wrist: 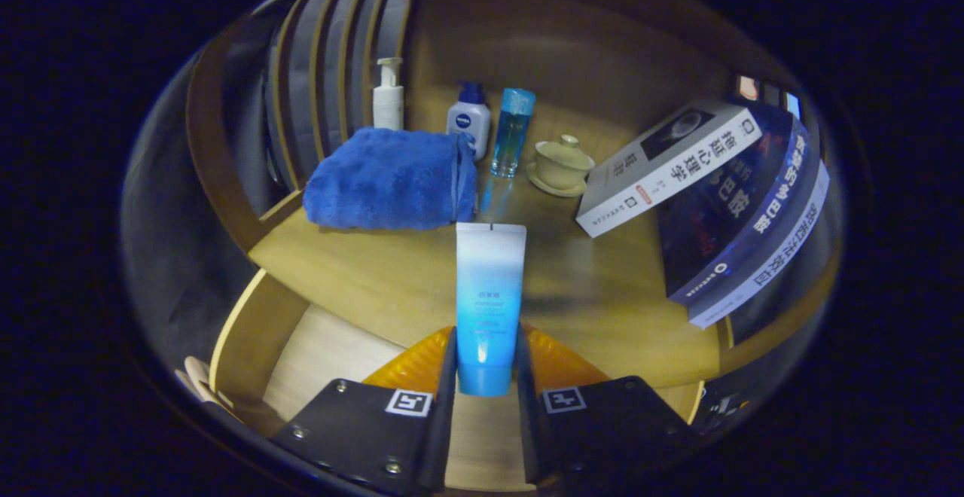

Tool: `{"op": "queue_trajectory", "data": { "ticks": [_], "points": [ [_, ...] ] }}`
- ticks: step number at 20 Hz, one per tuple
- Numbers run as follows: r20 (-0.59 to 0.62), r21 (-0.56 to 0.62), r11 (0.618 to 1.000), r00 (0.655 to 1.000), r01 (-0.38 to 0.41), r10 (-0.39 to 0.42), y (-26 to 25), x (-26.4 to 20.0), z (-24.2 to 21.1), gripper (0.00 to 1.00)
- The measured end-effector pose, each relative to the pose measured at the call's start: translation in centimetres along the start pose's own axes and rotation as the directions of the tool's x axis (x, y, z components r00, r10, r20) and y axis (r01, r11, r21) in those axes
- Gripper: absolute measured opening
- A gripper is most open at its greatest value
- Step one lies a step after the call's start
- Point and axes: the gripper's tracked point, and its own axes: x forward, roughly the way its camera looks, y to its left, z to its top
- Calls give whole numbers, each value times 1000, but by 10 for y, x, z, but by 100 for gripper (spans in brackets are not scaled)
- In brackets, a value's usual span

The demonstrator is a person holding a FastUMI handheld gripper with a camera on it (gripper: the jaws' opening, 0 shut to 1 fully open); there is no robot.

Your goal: Pull open the drawer, take out the items inside it, and place them on the countertop above the cabinet.

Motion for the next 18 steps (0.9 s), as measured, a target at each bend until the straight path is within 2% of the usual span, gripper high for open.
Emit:
{"op": "queue_trajectory", "data": {
  "ticks": [11, 18],
  "points": [
    [10, 135, 991, 1000, 15, -17, -7, 28, 17, 39],
    [51, 112, 993, 998, 32, -38, -6, 31, 23, 39]
  ]
}}
